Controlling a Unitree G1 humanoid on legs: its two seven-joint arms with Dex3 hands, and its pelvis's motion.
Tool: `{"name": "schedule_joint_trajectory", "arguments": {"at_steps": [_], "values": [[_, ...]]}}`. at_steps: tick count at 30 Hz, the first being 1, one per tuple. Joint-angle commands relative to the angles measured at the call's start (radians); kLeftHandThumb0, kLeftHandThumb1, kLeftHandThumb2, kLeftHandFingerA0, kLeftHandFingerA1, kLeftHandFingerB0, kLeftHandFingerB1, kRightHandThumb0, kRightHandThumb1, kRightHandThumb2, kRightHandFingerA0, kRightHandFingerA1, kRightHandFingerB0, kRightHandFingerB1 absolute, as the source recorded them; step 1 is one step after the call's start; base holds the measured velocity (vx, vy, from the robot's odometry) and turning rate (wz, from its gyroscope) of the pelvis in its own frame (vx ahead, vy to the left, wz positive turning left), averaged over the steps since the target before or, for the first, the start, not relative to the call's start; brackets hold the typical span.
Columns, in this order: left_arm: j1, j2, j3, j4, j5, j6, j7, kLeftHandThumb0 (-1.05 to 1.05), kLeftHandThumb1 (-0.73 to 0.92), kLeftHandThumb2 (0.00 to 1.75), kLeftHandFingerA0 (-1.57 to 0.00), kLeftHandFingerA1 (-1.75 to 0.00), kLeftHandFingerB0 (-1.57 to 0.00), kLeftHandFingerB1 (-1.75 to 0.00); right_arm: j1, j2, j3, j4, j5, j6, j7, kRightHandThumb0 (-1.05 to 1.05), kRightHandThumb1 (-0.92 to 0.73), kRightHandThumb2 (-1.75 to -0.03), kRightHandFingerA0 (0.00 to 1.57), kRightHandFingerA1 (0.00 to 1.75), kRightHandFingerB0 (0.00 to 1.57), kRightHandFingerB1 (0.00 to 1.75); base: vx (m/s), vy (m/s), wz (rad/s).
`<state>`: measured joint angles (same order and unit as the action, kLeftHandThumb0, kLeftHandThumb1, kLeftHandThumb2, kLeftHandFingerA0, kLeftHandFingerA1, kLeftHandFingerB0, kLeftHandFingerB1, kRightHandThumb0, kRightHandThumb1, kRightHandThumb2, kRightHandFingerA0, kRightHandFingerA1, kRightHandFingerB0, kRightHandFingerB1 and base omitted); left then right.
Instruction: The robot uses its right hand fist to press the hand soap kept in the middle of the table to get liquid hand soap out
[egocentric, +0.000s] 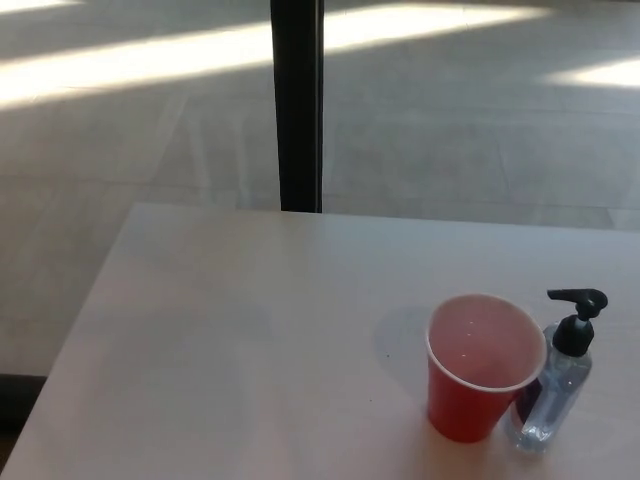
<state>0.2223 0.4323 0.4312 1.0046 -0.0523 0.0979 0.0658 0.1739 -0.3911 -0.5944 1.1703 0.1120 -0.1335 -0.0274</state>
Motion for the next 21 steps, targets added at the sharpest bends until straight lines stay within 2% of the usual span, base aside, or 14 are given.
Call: {"name": "schedule_joint_trajectory", "arguments": {"at_steps": [1, 2, 3, 5, 6, 7, 10, 11, 12, 13, 14, 19, 20, 21], "values": [[-0.003, 0.016, 0.022, 0.006, -0.035, 0.038, 0.018, -0.15, 0.29, 0.89, -0.8, -0.91, -0.54, -0.75, -0.014, -0.041, -0.066, 0.02, 0.1, 0.029, -0.014, -0.39, -0.66, -0.6, 0.56, 0.86, 0.69, 0.58, 0.0, 0.0, 0.0], [-0.004, 0.017, 0.02, 0.011, -0.034, 0.031, 0.015, -0.15, 0.29, 0.9, -0.83, -0.93, -0.55, -0.75, -0.009, -0.049, -0.054, 0.017, 0.08, 0.051, -0.033, -0.42, -0.67, -0.6, 0.44, 0.69, 0.65, 0.59, 0.0, 0.0, 0.0], [-0.004, 0.016, 0.025, 0.013, -0.039, 0.028, 0.011, -0.15, 0.29, 0.9, -0.83, -0.93, -0.55, -0.75, -0.022, -0.052, -0.103, 0.022, 0.132, 0.09, -0.045, -0.38, -0.65, -0.59, 0.53, 0.89, 0.64, 0.57, 0.0, 0.0, 0.0], [-0.006, 0.016, 0.025, 0.019, -0.039, 0.029, 0.012, -0.16, 0.29, 0.9, -0.82, -0.93, -0.57, -0.76, -0.027, -0.055, -0.194, 0.006, 0.227, 0.134, -0.007, -0.37, -0.75, -0.61, 0.2, 0.53, 0.44, 0.52, 0.0, 0.0, 0.0], [-0.005, 0.016, 0.025, 0.019, -0.04, 0.028, 0.011, -0.16, 0.29, 0.9, -0.82, -0.93, -0.57, -0.76, -0.028, -0.056, -0.25, -0.001, 0.282, 0.15, 0.034, -0.37, -0.75, -0.61, 0.2, 0.53, 0.44, 0.52, 0.0, 0.0, 0.0], [-0.003, 0.015, 0.024, 0.013, -0.039, 0.03, 0.012, -0.16, 0.29, 0.9, -0.81, -0.92, -0.58, -0.77, -0.032, -0.069, -0.253, 0.004, 0.273, 0.166, 0.011, -0.41, -0.73, -0.61, 0.29, 0.42, 0.46, 0.46, 0.0, 0.0, 0.0], [-0.011, 0.013, 0.028, 0.034, -0.043, 0.015, 0.018, -0.14, 0.29, 0.9, -0.81, -0.92, -0.59, -0.77, -0.079, -0.14, -0.306, 0.058, 0.278, 0.199, -0.107, -0.48, -0.73, -0.61, 0.22, 0.44, 0.42, 0.46, 0.0, 0.0, 0.0], [-0.016, 0.013, 0.03, 0.047, -0.046, 0.009, 0.013, -0.15, 0.29, 0.91, -0.8, -0.92, -0.58, -0.77, -0.079, -0.158, -0.261, 0.052, 0.224, 0.204, -0.097, -0.58, -0.64, -0.92, 0.11, 0.5, 0.25, 0.51, 0.0, 0.0, 0.0], [-0.018, 0.014, 0.027, 0.05, -0.045, 0.011, 0.018, -0.16, 0.29, 0.9, -0.8, -0.91, -0.59, -0.78, -0.087, -0.174, -0.237, 0.032, 0.197, 0.219, -0.104, -0.34, -0.63, -1.13, 0.01, 0.53, 0.0, 0.5, 0.0, 0.0, 0.0], [-0.006, 0.007, 0.032, 0.032, -0.054, 0.006, 0.008, -0.16, 0.28, 0.92, -0.81, -0.92, -0.6, -0.79, -0.132, -0.191, -0.304, 0.007, 0.27, 0.182, -0.088, -0.46, -0.7, -0.6, 0.12, 0.48, 0.39, 0.42, 0.0, 0.0, 0.0], [-0.006, 0.007, 0.032, 0.034, -0.057, 0.004, 0.003, -0.18, 0.28, 0.91, -0.8, -0.92, -0.59, -0.78, -0.151, -0.21, -0.306, 0.002, 0.276, 0.161, -0.039, -0.43, -0.72, -0.62, 0.15, 0.49, 0.08, 0.38, 0.0, 0.0, 0.0], [-0.004, 0.006, 0.038, 0.024, -0.07, 0.002, 0.008, -0.17, 0.27, 0.91, -0.81, -0.93, -0.62, -0.8, -0.187, -0.24, -0.253, -0.053, 0.233, 0.19, -0.065, -0.49, -0.72, -0.63, 0.03, 0.51, 0.0, 0.24, 0.0, 0.0, 0.0], [-0.014, 0.011, 0.034, 0.047, -0.068, -0.008, 0.0, -0.17, 0.28, 0.91, -0.84, -0.95, -0.6, -0.79, -0.282, -0.27, -0.279, -0.113, 0.278, 0.2, -0.066, -0.47, -0.74, -0.61, 0.0, 0.26, 0.0, 0.28, 0.0, 0.0, 0.0], [-0.016, 0.014, 0.026, 0.049, -0.063, -0.004, -0.004, -0.18, 0.28, 0.9, -0.82, -0.93, -0.58, -0.77, -0.334, -0.273, -0.312, -0.139, 0.319, 0.215, -0.083, -0.45, -0.72, -0.62, 0.0, 0.25, 0.04, 0.31, 0.0, 0.0, -0.09]]}}
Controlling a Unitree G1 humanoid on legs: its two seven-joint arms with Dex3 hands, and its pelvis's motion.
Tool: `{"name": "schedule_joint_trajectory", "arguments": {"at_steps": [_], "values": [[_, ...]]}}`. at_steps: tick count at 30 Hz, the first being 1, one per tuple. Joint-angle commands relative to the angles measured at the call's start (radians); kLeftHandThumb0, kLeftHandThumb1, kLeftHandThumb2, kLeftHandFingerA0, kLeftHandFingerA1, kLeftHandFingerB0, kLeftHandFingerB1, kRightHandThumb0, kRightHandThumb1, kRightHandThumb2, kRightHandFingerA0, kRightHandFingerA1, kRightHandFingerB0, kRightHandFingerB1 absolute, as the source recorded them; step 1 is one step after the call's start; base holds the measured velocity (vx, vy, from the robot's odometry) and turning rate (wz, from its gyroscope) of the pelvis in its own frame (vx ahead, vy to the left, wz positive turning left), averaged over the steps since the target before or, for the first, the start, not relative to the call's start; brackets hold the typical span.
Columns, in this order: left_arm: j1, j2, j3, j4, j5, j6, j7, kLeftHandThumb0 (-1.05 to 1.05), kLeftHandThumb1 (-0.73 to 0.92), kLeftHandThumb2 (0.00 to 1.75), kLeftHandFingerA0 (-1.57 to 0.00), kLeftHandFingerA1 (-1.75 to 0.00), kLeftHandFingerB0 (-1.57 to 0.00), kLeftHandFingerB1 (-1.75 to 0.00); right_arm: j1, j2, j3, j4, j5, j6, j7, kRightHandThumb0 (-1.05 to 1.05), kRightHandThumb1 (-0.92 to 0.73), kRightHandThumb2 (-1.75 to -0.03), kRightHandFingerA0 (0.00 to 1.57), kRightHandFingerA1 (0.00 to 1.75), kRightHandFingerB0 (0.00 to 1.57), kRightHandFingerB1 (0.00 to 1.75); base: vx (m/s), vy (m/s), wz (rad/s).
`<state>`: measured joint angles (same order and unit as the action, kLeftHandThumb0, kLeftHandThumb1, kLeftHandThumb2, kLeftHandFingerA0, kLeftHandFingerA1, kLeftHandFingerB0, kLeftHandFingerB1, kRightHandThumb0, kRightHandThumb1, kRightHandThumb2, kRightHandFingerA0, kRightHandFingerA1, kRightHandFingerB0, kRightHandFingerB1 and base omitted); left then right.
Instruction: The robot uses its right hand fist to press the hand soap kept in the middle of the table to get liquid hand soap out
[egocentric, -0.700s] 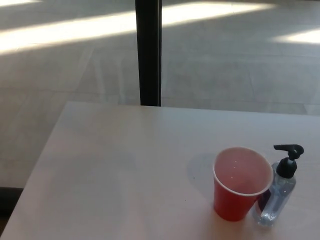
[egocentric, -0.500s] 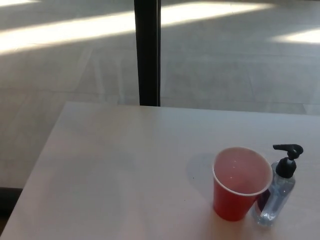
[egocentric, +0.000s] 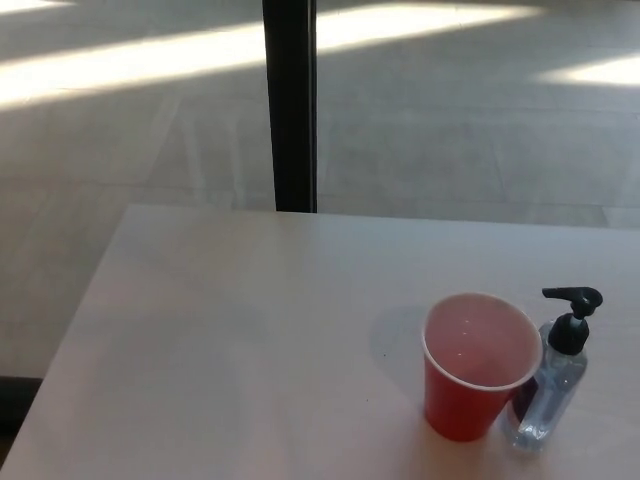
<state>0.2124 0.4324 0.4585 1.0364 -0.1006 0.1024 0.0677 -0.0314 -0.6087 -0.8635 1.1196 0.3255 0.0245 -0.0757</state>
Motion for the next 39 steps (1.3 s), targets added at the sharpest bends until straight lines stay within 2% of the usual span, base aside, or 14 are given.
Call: {"name": "schedule_joint_trajectory", "arguments": {"at_steps": [1, 5, 6, 10, 17, 21, 22, 25, 26, 28, 30, 31, 33, 39], "values": [[-0.007, 0.016, -0.005, 0.026, -0.012, -0.018, -0.012, -0.18, 0.28, 0.9, -0.79, -0.91, -0.55, -0.76, -0.161, -0.051, -0.051, -0.134, 0.121, 0.067, -0.031, -0.45, -0.73, -0.62, 0.0, 0.23, 0.06, 0.3, 0.0, 0.0, 0.0], [-0.003, 0.014, -0.009, 0.012, -0.013, -0.011, -0.011, -0.16, 0.29, 0.91, -0.77, -0.89, -0.57, -0.77, -0.25, -0.035, -0.03, -0.27, 0.114, 0.057, -0.047, -0.48, -0.75, -0.64, 0.0, 0.22, 0.1, 0.29, 0.0, 0.0, 0.0], [0.001, 0.015, -0.017, -0.004, -0.006, 0.005, -0.005, -0.17, 0.35, 0.8, -0.77, -0.97, -0.57, -0.79, -0.311, -0.023, 0.016, -0.378, 0.098, 0.015, -0.021, -0.61, -0.62, -0.95, 0.22, 0.61, 0.09, 0.44, 0.0, 0.0, 0.0], [-0.003, 0.016, -0.019, 0.013, -0.007, -0.009, -0.005, -0.17, 0.28, 0.91, -0.82, -0.92, -0.58, -0.77, -0.385, -0.021, 0.074, -0.468, 0.046, -0.019, -0.07, -0.54, -0.81, -0.64, 0.75, 0.67, 0.45, 0.38, 0.0, 0.0, 0.0], [-0.002, 0.015, -0.011, 0.018, -0.016, -0.007, -0.002, -0.17, 0.29, 0.91, -0.81, -0.92, -0.59, -0.78, -0.499, 0.005, 0.206, -0.813, 0.076, 0.082, -0.025, -0.4, -0.76, -0.69, 0.94, 1.72, 0.77, 1.01, 0.0, 0.0, 0.0], [0.001, 0.014, -0.012, 0.01, -0.016, -0.003, -0.005, -0.16, 0.29, 0.91, -0.77, -0.9, -0.59, -0.78, -0.571, 0.033, 0.303, -0.906, 0.08, 0.154, -0.024, -0.35, -0.62, -1.04, 1.23, 1.38, 0.81, 1.09, 0.0, 0.0, 0.0], [0.002, 0.011, -0.015, 0.004, -0.013, 0.001, 0.004, -0.17, 0.28, 0.9, -0.78, -0.9, -0.59, -0.78, -0.589, 0.044, 0.327, -0.919, 0.085, 0.159, -0.011, -0.27, -0.71, -0.79, 1.0, 1.75, 0.73, 1.29, 0.0, 0.0, 0.0], [0.009, 0.007, -0.014, -0.014, -0.016, 0.001, 0.0, -0.16, 0.28, 0.91, -0.78, -0.91, -0.58, -0.78, -0.631, 0.08, 0.389, -0.97, 0.111, 0.2, 0.015, -0.25, -0.68, -0.87, 1.05, 1.75, 0.7, 1.41, 0.0, 0.0, 0.0], [0.006, 0.01, -0.012, -0.015, -0.016, 0.016, 0.006, -0.17, 0.29, 0.91, -0.77, -0.9, -0.56, -0.76, -0.636, 0.092, 0.421, -0.996, 0.097, 0.211, 0.01, -0.37, -0.57, -1.09, 1.3, 1.42, 0.91, 1.17, 0.0, 0.0, 0.0], [0.004, 0.009, -0.005, -0.017, -0.022, 0.019, 0.009, -0.15, 0.3, 0.91, -0.76, -0.89, -0.56, -0.76, -0.649, 0.116, 0.459, -1.009, 0.116, 0.234, 0.043, -0.15, -0.82, -0.84, 0.93, 1.75, 0.58, 1.47, 0.0, 0.0, 0.0], [-0.002, 0.005, -0.001, 0.002, -0.022, 0.003, 0.02, -0.13, 0.3, 0.91, -0.81, -0.93, -0.59, -0.79, -0.64, 0.15, 0.517, -1.022, 0.146, 0.237, 0.13, -0.32, -0.63, -0.96, 1.01, 1.75, 0.79, 1.3, 0.0, 0.0, 0.0], [-0.001, 0.008, -0.007, 0.005, -0.018, 0.001, 0.011, -0.15, 0.3, 0.91, -0.81, -0.93, -0.61, -0.79, -0.62, 0.169, 0.546, -1.107, 0.167, 0.292, 0.114, -0.41, -0.55, -1.08, 1.21, 1.35, 0.92, 1.15, 0.0, 0.0, 0.07], [0.009, 0.009, -0.012, -0.019, -0.014, 0.011, 0.005, -0.16, 0.27, 0.91, -0.79, -0.91, -0.56, -0.76, -0.591, 0.182, 0.59, -1.206, 0.169, 0.354, 0.091, -0.3, -0.64, -0.98, 1.0, 1.75, 0.79, 1.37, 0.0, 0.0, 0.04], [0.009, 0.005, -0.012, -0.034, -0.015, 0.026, 0.008, -0.16, 0.28, 0.9, -0.8, -0.92, -0.54, -0.76, -0.511, 0.233, 0.71, -1.289, 0.133, 0.385, 0.11, -0.27, -0.6, -1.08, 1.01, 1.75, 0.76, 1.47, 0.0, 0.0, 0.0]]}}
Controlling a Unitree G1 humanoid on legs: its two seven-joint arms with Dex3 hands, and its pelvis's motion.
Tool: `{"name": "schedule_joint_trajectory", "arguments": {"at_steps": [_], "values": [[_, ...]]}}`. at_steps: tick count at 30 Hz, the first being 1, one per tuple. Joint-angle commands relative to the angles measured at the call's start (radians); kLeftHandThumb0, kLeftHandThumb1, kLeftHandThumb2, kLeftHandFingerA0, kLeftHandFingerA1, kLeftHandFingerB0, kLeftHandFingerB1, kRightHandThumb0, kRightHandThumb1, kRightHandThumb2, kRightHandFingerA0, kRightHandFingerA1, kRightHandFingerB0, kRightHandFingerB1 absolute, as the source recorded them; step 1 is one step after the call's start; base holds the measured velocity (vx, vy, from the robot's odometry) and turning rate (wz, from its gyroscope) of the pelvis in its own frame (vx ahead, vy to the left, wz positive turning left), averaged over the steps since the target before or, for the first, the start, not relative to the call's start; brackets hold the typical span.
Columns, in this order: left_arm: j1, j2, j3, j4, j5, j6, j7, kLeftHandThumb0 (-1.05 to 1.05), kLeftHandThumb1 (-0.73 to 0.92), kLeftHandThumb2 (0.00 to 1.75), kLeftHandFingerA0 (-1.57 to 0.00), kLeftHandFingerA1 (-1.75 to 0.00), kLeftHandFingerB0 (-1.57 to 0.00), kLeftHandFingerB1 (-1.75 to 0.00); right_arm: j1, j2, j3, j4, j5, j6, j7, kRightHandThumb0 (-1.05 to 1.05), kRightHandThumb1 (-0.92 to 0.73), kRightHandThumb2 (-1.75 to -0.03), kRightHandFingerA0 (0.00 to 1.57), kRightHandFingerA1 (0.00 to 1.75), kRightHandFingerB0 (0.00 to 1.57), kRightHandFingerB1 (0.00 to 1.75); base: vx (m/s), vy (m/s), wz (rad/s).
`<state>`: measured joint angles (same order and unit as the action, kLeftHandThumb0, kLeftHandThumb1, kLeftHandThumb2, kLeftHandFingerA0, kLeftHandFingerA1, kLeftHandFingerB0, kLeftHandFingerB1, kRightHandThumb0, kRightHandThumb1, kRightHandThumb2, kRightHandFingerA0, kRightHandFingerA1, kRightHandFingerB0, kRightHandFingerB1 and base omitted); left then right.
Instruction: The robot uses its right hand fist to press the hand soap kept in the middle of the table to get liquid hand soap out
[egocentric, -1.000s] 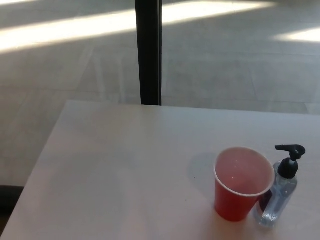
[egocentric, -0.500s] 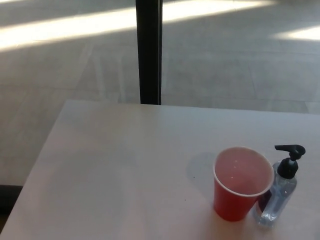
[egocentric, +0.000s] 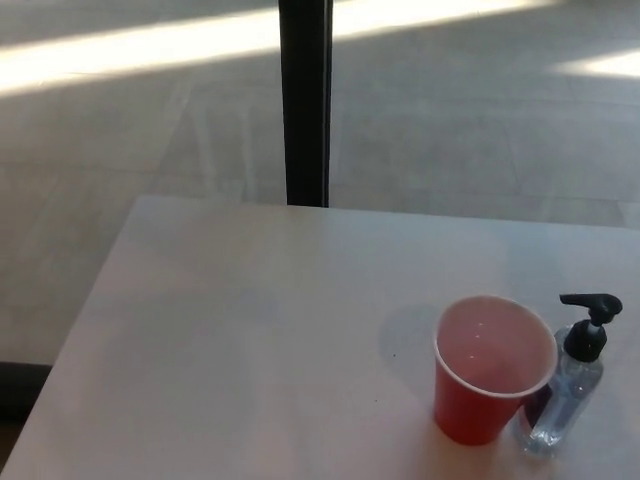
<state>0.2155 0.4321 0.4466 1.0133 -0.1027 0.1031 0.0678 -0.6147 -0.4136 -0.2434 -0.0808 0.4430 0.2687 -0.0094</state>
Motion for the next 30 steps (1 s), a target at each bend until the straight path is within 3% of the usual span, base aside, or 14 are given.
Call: {"name": "schedule_joint_trajectory", "arguments": {"at_steps": [1, 4, 13, 15, 16, 17, 29, 30], "values": [[0.007, 0.007, -0.004, -0.012, -0.009, 0.026, 0.007, -0.16, 0.29, 0.9, -0.8, -0.91, -0.56, -0.76, 0.08, 0.046, 0.096, -0.094, 0.015, 0.15, 0.039, -0.28, -0.6, -1.07, 1.01, 1.75, 0.78, 1.44, 0.0, 0.0, 0.0], [0.005, 0.008, -0.007, -0.003, -0.007, 0.016, 0.007, -0.17, 0.27, 0.89, -0.81, -0.92, -0.62, -0.79, 0.125, 0.07, 0.123, -0.106, 0.009, 0.155, 0.047, -0.27, -0.64, -1.03, 0.99, 1.75, 0.74, 1.43, 0.0, 0.0, 0.0], [0.0, 0.011, -0.003, -0.001, -0.019, 0.021, 0.002, -0.16, 0.28, 0.9, -0.8, -0.92, -0.61, -0.79, 0.239, 0.132, 0.161, -0.153, -0.011, 0.167, 0.071, -0.28, -0.62, -1.06, 1.01, 1.75, 0.76, 1.45, 0.0, 0.0, 0.0], [-0.002, 0.011, -0.001, 0.004, -0.019, 0.019, 0.003, -0.13, 0.29, 0.91, -0.79, -0.92, -0.65, -0.82, 0.291, 0.147, 0.186, -0.185, -0.025, 0.176, 0.07, -0.29, -0.58, -1.08, 0.98, 1.75, 0.75, 1.52, 0.0, 0.0, 0.0], [-0.01, 0.014, 0.001, 0.02, -0.019, 0.015, 0.006, -0.12, 0.36, 0.79, -0.76, -0.97, -0.64, -0.83, 0.317, 0.156, 0.197, -0.201, -0.032, 0.18, 0.065, -0.3, -0.58, -1.07, 0.97, 1.75, 0.75, 1.52, 0.0, 0.0, 0.0], [-0.008, 0.013, -0.002, 0.019, -0.015, 0.011, 0.005, -0.14, 0.3, 0.9, -0.83, -0.93, -0.65, -0.82, 0.334, 0.16, 0.199, -0.216, -0.034, 0.182, 0.063, -0.29, -0.58, -1.07, 0.96, 1.75, 0.76, 1.52, 0.0, 0.0, 0.0], [0.017, 0.01, 0.005, -0.01, -0.021, 0.01, -0.004, -0.16, 0.28, 0.92, -0.8, -0.92, -0.62, -0.8, 0.391, 0.165, 0.153, -0.261, -0.004, 0.181, 0.106, -0.3, -0.65, -1.0, 0.99, 1.75, 0.73, 1.49, 0.0, 0.0, 0.0], [0.022, 0.011, 0.001, -0.018, -0.019, 0.015, -0.014, -0.16, 0.29, 0.92, -0.8, -0.92, -0.6, -0.79, 0.391, 0.162, 0.152, -0.268, -0.011, 0.185, 0.103, -0.3, -0.68, -0.94, 1.01, 1.75, 0.65, 1.59, 0.0, 0.0, 0.0]]}}
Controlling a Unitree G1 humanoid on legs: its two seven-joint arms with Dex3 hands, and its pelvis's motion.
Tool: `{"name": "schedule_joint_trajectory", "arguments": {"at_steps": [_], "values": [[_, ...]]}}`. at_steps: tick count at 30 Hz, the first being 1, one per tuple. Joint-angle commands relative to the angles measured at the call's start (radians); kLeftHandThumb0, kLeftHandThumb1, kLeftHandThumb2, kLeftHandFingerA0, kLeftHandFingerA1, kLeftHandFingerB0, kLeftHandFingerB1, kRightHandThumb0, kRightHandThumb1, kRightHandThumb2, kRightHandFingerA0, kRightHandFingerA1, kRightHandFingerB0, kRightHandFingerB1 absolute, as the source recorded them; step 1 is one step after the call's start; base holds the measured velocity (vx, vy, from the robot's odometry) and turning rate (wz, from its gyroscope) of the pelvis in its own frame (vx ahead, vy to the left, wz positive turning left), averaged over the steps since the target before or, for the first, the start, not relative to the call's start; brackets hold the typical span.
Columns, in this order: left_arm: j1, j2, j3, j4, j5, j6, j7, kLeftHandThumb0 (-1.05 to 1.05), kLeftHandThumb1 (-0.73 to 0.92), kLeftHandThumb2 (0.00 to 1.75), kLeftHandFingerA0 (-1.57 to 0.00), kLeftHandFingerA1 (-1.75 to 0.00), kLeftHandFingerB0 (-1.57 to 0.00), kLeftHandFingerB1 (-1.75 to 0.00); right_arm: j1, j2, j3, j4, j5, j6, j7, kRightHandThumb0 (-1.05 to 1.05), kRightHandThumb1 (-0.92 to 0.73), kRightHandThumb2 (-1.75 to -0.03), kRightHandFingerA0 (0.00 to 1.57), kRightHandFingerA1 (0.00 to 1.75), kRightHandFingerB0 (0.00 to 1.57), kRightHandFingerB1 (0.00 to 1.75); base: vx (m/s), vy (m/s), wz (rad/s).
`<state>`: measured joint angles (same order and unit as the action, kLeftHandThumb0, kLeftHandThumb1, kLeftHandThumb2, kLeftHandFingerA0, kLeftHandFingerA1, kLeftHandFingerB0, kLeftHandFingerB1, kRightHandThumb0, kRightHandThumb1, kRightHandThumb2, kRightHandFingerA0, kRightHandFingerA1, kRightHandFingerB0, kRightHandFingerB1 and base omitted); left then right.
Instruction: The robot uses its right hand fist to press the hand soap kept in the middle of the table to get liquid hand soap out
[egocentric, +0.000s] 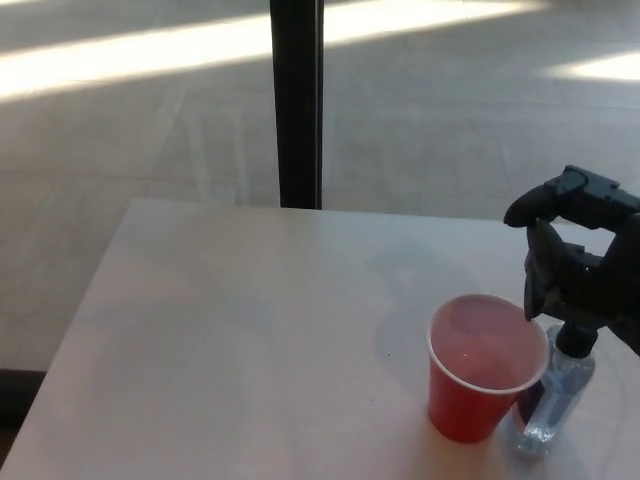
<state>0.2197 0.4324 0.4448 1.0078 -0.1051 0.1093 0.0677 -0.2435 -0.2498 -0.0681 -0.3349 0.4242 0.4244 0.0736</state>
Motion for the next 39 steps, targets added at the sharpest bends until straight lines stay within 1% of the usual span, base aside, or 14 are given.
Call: {"name": "schedule_joint_trajectory", "arguments": {"at_steps": [1, 3, 4, 8, 16, 17, 19, 25, 27, 28, 31, 32, 33, 39], "values": [[0.01, 0.014, -0.001, 0.002, -0.01, 0.006, -0.006, -0.16, 0.29, 0.91, -0.81, -0.92, -0.59, -0.78, 0.018, -0.004, -0.025, -0.017, 0.003, 0.032, 0.02, -0.3, -0.67, -0.98, 0.99, 1.75, 0.73, 1.49, 0.0, 0.0, 0.0], [0.004, 0.017, -0.001, 0.014, -0.01, 0.008, -0.006, -0.17, 0.29, 0.9, -0.79, -0.91, -0.58, -0.77, 0.018, -0.002, -0.029, -0.021, 0.006, 0.033, 0.026, -0.3, -0.68, -0.95, 1.01, 1.75, 0.65, 1.59, 0.0, 0.0, 0.0], [0.001, 0.016, 0.002, 0.021, -0.013, 0.003, -0.003, -0.15, 0.29, 0.91, -0.77, -0.89, -0.58, -0.78, 0.018, 0.001, -0.034, -0.026, 0.016, 0.039, 0.029, -0.29, -0.67, -0.99, 0.99, 1.75, 0.73, 1.48, 0.0, 0.0, 0.0], [-0.001, 0.011, 0.008, 0.024, -0.015, -0.005, 0.012, -0.14, 0.29, 0.91, -0.86, -0.96, -0.63, -0.8, 0.018, 0.017, -0.034, -0.024, 0.014, 0.038, 0.029, -0.29, -0.65, -1.01, 1.0, 1.75, 0.74, 1.47, 0.0, 0.0, 0.0], [0.004, 0.015, -0.005, 0.019, -0.008, -0.003, 0.0, -0.16, 0.28, 0.9, -0.8, -0.91, -0.57, -0.77, 0.036, 0.056, -0.018, 0.004, -0.016, 0.015, 0.024, -0.28, -0.64, -1.04, 0.99, 1.75, 0.72, 1.48, 0.0, 0.0, 0.0], [0.005, 0.012, -0.004, 0.014, -0.009, 0.002, 0.003, -0.17, 0.27, 0.91, -0.82, -0.93, -0.61, -0.79, 0.04, 0.065, -0.013, 0.015, -0.031, 0.004, 0.016, -0.27, -0.63, -1.04, 1.01, 1.75, 0.62, 1.66, 0.0, 0.0, 0.0], [0.005, 0.014, -0.004, 0.017, -0.01, 0.0, -0.002, -0.17, 0.28, 0.9, -0.8, -0.92, -0.61, -0.79, 0.043, 0.071, -0.015, 0.023, -0.035, 0.012, 0.01, -0.27, -0.63, -1.05, 0.99, 1.75, 0.6, 1.69, 0.0, 0.0, 0.0], [0.001, 0.015, -0.004, 0.017, -0.01, 0.014, 0.006, -0.17, 0.28, 0.9, -0.77, -0.89, -0.57, -0.77, 0.057, 0.072, -0.03, 0.033, -0.046, 0.014, 0.007, -0.28, -0.65, -1.0, 0.99, 1.75, 0.61, 1.67, 0.0, 0.0, 0.0], [-0.003, 0.016, -0.008, 0.028, -0.005, 0.007, 0.008, -0.16, 0.36, 0.78, -0.77, -0.96, -0.56, -0.76, 0.066, 0.064, -0.041, 0.04, -0.042, 0.01, 0.017, -0.29, -0.67, -0.98, 1.0, 1.75, 0.62, 1.66, 0.0, 0.0, 0.0], [-0.001, 0.016, -0.015, 0.029, 0.002, 0.003, 0.009, -0.19, 0.28, 0.89, -0.8, -0.91, -0.57, -0.76, 0.07, 0.059, -0.043, 0.044, -0.047, 0.009, 0.018, -0.29, -0.67, -0.98, 1.0, 1.75, 0.64, 1.63, 0.0, 0.0, 0.0], [0.001, 0.016, -0.016, 0.025, -0.001, -0.001, 0.007, -0.18, 0.34, 0.8, -0.78, -0.96, -0.6, -0.79, 0.079, 0.053, -0.044, 0.042, -0.056, 0.012, 0.016, -0.29, -0.69, -0.95, 0.99, 1.75, 0.63, 1.62, 0.0, 0.0, 0.0], [0.006, 0.014, -0.011, 0.018, -0.008, -0.001, 0.001, -0.18, 0.28, 0.91, -0.79, -0.91, -0.59, -0.78, 0.082, 0.055, -0.045, 0.042, -0.054, 0.01, 0.018, -0.28, -0.7, -0.93, 0.99, 1.75, 0.63, 1.61, 0.0, 0.0, 0.0], [0.005, 0.014, -0.01, 0.02, -0.01, -0.002, 0.001, -0.19, 0.28, 0.91, -0.8, -0.91, -0.6, -0.79, 0.084, 0.056, -0.045, 0.042, -0.053, 0.009, 0.018, -0.28, -0.7, -0.97, 0.97, 1.75, 0.72, 1.49, 0.0, 0.0, 0.0], [-0.003, 0.013, -0.012, 0.015, -0.008, 0.003, 0.009, -0.16, 0.36, 0.8, -0.78, -0.97, -0.6, -0.8, 0.116, 0.068, 0.002, 0.042, -0.084, -0.013, 0.022, -0.29, -0.65, -0.98, 0.97, 1.75, 0.62, 1.72, 0.0, 0.0, 0.0]]}}
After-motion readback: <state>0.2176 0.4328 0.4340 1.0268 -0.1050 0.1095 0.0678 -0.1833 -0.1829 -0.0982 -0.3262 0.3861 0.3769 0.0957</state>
